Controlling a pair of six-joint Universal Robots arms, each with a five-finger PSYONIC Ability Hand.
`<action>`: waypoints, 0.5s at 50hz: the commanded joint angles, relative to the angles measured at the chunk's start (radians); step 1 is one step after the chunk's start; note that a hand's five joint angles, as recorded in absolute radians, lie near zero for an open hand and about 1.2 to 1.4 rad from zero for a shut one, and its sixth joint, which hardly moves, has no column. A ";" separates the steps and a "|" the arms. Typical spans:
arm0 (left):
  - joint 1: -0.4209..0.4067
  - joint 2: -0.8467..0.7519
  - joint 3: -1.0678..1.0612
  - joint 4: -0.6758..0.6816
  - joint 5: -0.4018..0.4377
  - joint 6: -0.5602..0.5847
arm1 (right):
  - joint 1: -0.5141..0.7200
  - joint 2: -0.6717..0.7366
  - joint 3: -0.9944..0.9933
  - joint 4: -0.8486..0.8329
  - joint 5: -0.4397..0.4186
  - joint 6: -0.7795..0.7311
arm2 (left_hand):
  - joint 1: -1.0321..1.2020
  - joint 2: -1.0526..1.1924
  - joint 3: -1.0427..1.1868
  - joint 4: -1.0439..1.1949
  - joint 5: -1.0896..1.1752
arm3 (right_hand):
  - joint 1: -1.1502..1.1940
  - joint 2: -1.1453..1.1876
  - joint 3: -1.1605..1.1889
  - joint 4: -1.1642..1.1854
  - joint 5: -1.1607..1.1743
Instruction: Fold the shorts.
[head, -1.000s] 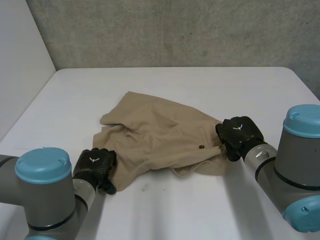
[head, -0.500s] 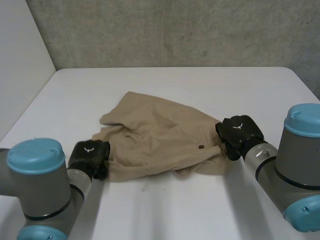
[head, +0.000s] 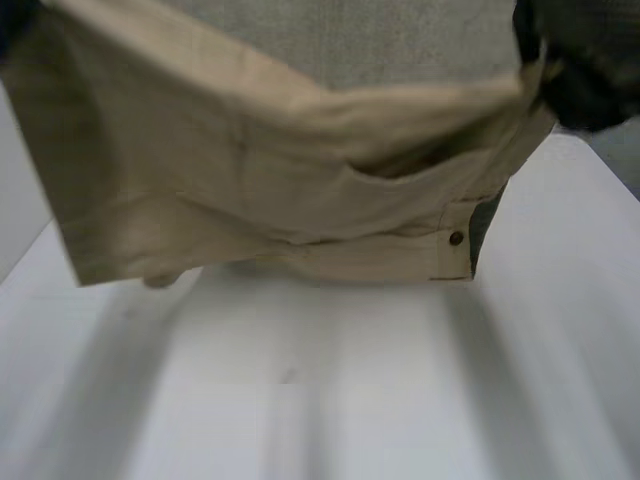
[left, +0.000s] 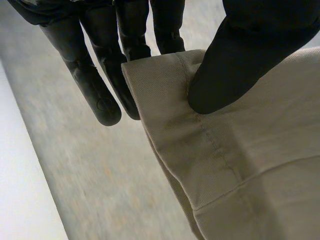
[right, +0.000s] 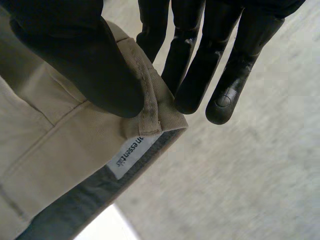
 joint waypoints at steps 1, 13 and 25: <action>0.003 -0.073 0.091 -0.027 0.005 -0.064 | -0.002 0.002 -0.058 0.037 -0.006 0.015 | 0.269 0.200 0.209 0.196 0.241 | 0.408 0.220 0.213 0.204 0.247; 0.026 -0.534 0.152 0.050 0.005 -0.064 | 0.004 0.397 -0.093 0.005 -0.006 0.009 | 0.269 0.200 0.209 0.196 0.241 | 0.408 0.220 0.213 0.204 0.247; 0.040 -1.140 0.640 0.392 0.005 -0.057 | 0.021 0.849 -0.326 -0.568 0.224 -0.011 | 0.269 0.200 0.209 0.196 0.241 | 0.408 0.220 0.213 0.204 0.247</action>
